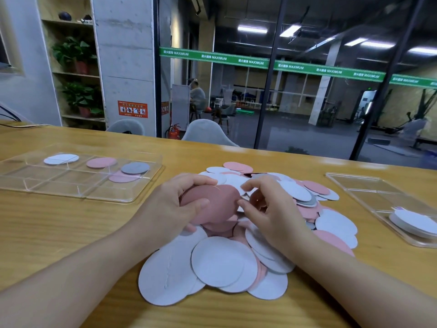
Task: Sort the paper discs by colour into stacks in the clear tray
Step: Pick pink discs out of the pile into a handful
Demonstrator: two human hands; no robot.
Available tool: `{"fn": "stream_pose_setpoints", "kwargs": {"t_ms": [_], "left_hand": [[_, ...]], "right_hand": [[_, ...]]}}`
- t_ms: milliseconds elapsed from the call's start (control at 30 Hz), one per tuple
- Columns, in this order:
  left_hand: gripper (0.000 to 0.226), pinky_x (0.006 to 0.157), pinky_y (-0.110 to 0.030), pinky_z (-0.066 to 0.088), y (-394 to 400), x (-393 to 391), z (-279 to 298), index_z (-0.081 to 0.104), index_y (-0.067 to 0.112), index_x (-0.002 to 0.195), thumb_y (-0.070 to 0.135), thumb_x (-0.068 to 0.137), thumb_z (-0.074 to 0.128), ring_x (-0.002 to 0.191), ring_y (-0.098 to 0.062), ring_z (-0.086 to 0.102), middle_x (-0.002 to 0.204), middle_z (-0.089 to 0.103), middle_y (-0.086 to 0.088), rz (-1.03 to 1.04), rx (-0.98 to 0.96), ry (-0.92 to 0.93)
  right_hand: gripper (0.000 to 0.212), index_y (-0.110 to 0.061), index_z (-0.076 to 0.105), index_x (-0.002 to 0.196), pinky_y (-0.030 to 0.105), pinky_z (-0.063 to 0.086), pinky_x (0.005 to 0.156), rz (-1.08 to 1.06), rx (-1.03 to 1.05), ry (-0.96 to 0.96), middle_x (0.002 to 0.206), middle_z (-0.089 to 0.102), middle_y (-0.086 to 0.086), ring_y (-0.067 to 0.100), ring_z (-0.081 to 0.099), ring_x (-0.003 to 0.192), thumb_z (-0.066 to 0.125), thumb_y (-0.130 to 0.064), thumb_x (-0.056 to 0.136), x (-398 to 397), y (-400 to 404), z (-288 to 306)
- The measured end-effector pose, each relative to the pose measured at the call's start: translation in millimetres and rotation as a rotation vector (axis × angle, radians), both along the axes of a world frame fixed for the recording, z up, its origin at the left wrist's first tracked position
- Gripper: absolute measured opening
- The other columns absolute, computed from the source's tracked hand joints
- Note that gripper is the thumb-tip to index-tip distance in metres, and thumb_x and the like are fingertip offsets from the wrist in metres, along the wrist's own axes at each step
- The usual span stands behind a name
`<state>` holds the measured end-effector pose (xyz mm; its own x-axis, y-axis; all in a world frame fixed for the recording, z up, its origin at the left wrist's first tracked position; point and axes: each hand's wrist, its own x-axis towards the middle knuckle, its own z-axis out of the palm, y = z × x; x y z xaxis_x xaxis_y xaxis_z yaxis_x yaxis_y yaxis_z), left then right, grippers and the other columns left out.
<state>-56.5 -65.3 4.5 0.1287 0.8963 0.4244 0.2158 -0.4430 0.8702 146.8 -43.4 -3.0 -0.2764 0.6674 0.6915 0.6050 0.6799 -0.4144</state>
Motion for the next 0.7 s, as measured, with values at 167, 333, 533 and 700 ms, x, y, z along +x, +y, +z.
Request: {"fn": "stream_pose_setpoints", "kwargs": {"t_ms": [167, 333, 533, 700], "left_hand": [[0.043, 0.051, -0.019, 0.052, 0.6, -0.3, -0.3, 0.064, 0.052, 0.090, 0.009, 0.088, 0.063, 0.067, -0.012, 0.065, 0.099, 0.055, 0.031, -0.018, -0.027, 0.013], [0.045, 0.050, -0.020, 0.052, -0.7, 1.1, -0.3, 0.063, 0.052, 0.095, 0.007, 0.089, 0.060, 0.072, -0.014, 0.063, 0.110, 0.055, 0.026, -0.021, -0.033, 0.051], [0.040, 0.047, -0.022, 0.050, -0.3, -3.1, 3.9, 0.061, 0.052, 0.095, 0.012, 0.090, 0.059, 0.050, -0.019, 0.064, 0.103, 0.053, 0.018, 0.040, -0.008, 0.038], [0.038, 0.045, -0.029, 0.052, -0.3, -3.0, 5.0, 0.061, 0.053, 0.093, 0.015, 0.091, 0.059, 0.047, -0.027, 0.064, 0.102, 0.051, 0.018, 0.112, -0.037, 0.000]], "right_hand": [[0.019, -0.028, 0.061, 0.091, 0.014, 0.044, 0.071, 0.010, -0.129, 0.031, 0.080, 0.061, -0.018, 0.001, 0.057, 0.081, 0.067, -0.011, 0.085, -3.9, -2.3, 1.9], [0.021, -0.021, 0.070, 0.093, 0.012, 0.047, 0.077, 0.139, -0.149, 0.076, 0.088, 0.067, -0.022, -0.002, 0.063, 0.088, 0.061, -0.003, 0.087, -13.3, -9.5, 2.2], [0.017, -0.020, 0.067, 0.100, 0.008, 0.037, 0.077, 0.081, -0.135, -0.310, 0.092, 0.061, -0.017, -0.001, 0.048, 0.087, 0.069, -0.025, 0.084, 0.1, 0.6, 2.2], [0.027, -0.021, 0.068, 0.103, 0.018, 0.038, 0.083, 0.098, -0.189, -0.468, 0.102, 0.060, -0.008, 0.006, 0.044, 0.098, 0.070, -0.037, 0.081, 0.6, 4.3, 5.8]]}}
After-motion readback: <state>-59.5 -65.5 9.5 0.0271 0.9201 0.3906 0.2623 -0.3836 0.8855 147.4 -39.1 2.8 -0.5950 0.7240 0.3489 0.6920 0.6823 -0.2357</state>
